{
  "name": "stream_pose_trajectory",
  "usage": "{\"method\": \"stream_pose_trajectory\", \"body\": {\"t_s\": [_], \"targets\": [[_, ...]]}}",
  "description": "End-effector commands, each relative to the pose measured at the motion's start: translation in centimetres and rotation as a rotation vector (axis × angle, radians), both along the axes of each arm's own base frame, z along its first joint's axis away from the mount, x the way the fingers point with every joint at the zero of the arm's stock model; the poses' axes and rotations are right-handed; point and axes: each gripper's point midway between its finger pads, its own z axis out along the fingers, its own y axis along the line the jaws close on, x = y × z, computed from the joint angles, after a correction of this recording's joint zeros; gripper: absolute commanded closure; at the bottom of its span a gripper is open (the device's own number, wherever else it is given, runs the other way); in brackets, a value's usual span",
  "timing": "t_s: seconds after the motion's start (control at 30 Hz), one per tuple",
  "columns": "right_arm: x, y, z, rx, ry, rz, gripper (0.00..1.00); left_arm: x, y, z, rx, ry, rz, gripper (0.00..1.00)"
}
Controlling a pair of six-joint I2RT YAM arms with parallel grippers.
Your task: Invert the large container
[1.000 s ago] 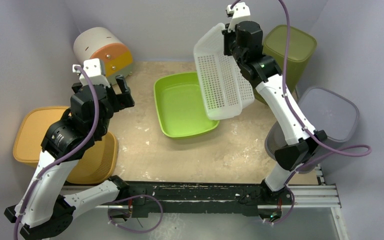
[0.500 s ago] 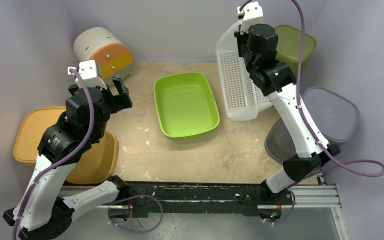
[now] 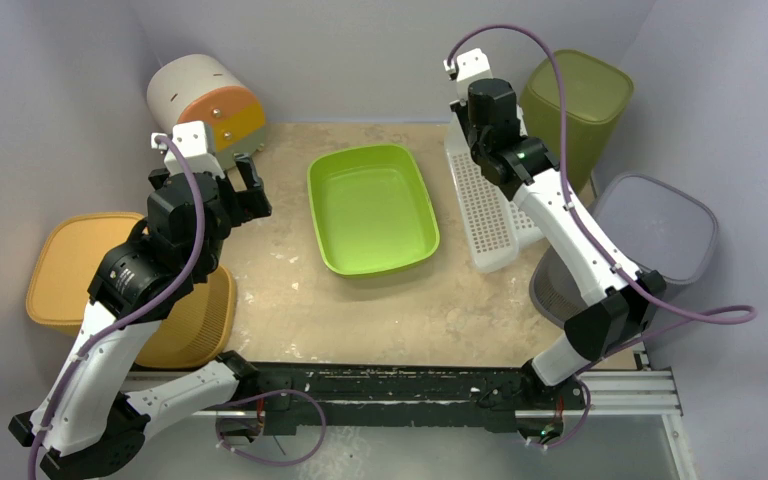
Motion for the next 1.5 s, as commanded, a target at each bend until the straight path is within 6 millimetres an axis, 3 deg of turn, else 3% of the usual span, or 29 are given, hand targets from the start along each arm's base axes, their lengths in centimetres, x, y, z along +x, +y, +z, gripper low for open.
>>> {"method": "stream_pose_trajectory", "body": {"t_s": [0.0, 0.27, 0.47, 0.63, 0.83, 1.0, 1.07, 1.43, 1.47], "targets": [[1.0, 2.0, 1.6, 0.06, -0.082, 0.038, 1.0, 0.0, 0.0, 0.7, -0.041, -0.032, 0.011, 0.1], [2.4, 7.1, -2.8, -0.012, -0.015, 0.061, 1.0, -0.4, 0.5, 0.2, -0.032, -0.02, 0.024, 0.1], [2.5, 12.3, -6.0, -0.05, 0.011, 0.081, 1.0, -0.6, 0.9, 0.4, -0.024, -0.021, 0.036, 0.1], [2.5, 17.6, -10.3, -0.028, 0.064, 0.123, 1.0, -0.7, 1.0, 0.3, -0.019, -0.016, 0.036, 0.1], [3.1, 21.1, -16.1, -0.007, 0.149, 0.157, 1.0, -1.0, 1.4, 0.1, -0.008, -0.009, 0.048, 0.1], [3.2, 21.6, -20.3, -0.019, 0.213, 0.149, 1.0, -1.0, 1.6, -0.2, 0.002, 0.0, 0.056, 0.1], [3.4, 21.2, -20.6, -0.027, 0.208, 0.127, 1.0, -1.0, 1.6, -0.4, 0.009, 0.005, 0.059, 0.1], [4.2, 17.8, -18.2, 0.007, 0.165, 0.051, 1.0, -0.4, 1.1, -1.1, 0.019, 0.021, 0.053, 0.1], [4.1, 17.6, -18.0, 0.012, 0.164, 0.042, 0.96, -0.4, 1.0, -1.2, 0.021, 0.023, 0.052, 0.1]]}}
